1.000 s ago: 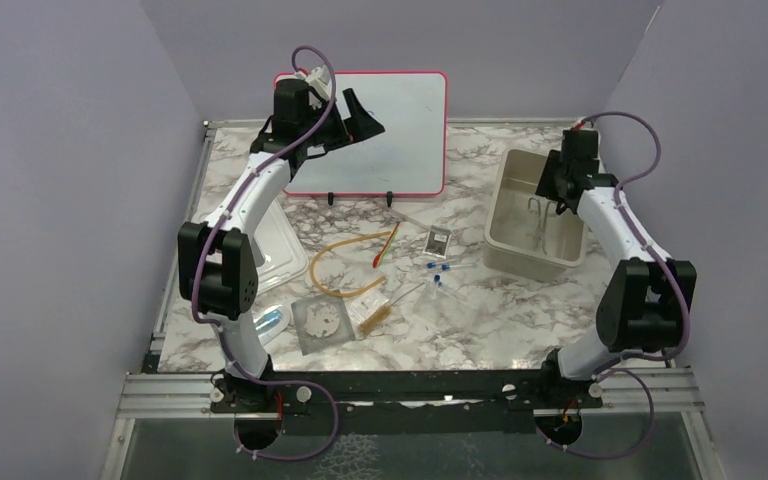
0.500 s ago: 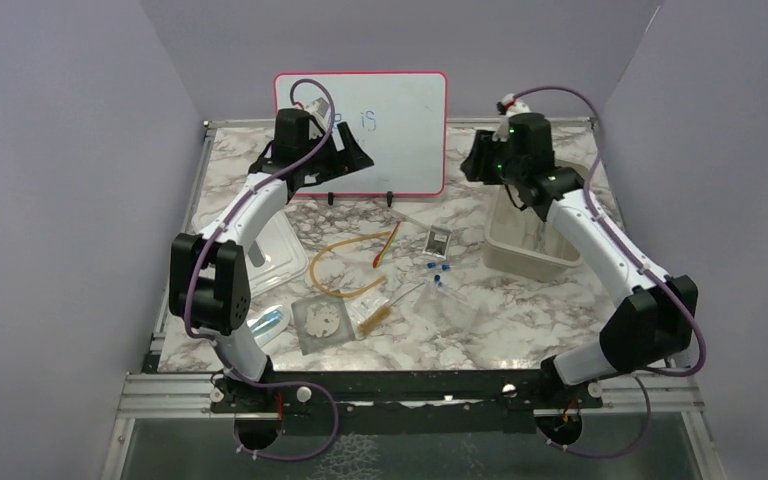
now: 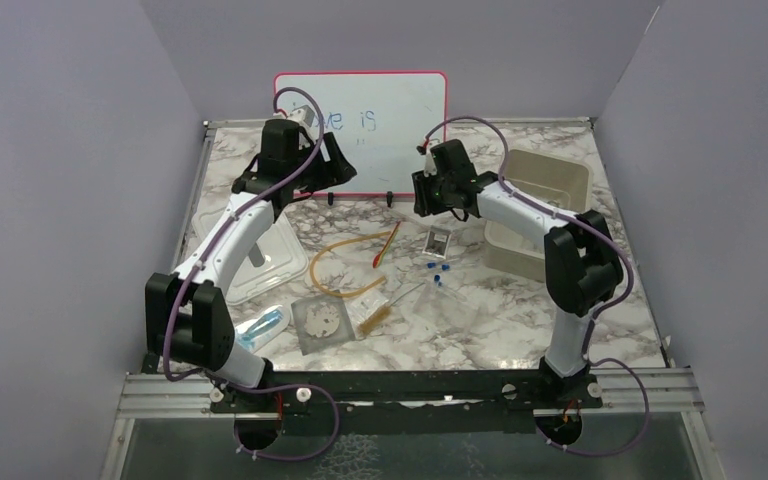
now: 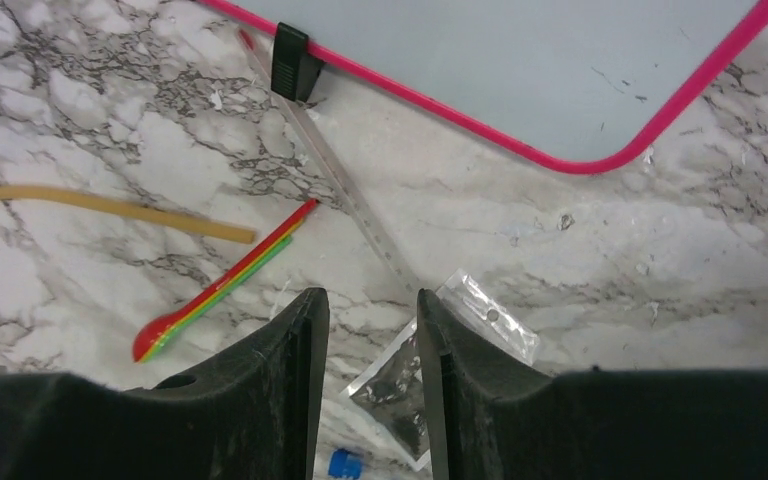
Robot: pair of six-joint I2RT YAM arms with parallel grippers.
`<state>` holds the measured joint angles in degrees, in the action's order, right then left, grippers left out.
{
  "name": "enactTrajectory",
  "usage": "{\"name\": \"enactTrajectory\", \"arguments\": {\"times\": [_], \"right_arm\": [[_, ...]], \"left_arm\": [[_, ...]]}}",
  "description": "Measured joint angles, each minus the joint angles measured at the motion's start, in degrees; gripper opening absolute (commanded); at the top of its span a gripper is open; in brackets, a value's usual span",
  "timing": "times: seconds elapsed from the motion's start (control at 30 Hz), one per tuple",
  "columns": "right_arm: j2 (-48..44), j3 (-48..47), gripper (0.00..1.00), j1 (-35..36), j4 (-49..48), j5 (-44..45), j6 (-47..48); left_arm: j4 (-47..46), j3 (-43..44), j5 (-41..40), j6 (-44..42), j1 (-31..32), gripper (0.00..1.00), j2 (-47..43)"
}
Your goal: Organize the chemistry lab equipment
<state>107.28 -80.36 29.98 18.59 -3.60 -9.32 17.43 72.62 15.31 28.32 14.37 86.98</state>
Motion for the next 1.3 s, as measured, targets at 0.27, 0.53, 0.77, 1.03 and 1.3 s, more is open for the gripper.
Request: {"name": "enactTrajectory", "arguments": {"times": [0.27, 0.53, 0.77, 1.03, 1.3], "right_arm": [[6.2, 0.0, 0.32, 0.0, -2.2, -0.9, 7.5], [8.8, -0.1, 0.28, 1.2, -2.3, -2.7, 11.5], [10.1, -0.3, 0.24, 2.0, -2.2, -3.4, 13.7], [11.4, -2.1, 0.28, 2.5, -2.2, -2.2, 14.3], [12.4, -3.4, 0.07, 4.9, -2.7, 1.5, 16.4]], "left_arm": [[0.2, 0.0, -0.4, -0.8, 0.0, 0.74, -1.6], [0.3, 0.0, -0.5, -1.5, 0.0, 0.74, -1.2], [0.4, 0.0, -0.6, -1.8, 0.0, 0.74, -0.7], [0.4, 0.0, -0.6, -2.1, 0.0, 0.74, -0.7], [0.5, 0.0, -0.7, -2.5, 0.0, 0.74, -0.7]]}}
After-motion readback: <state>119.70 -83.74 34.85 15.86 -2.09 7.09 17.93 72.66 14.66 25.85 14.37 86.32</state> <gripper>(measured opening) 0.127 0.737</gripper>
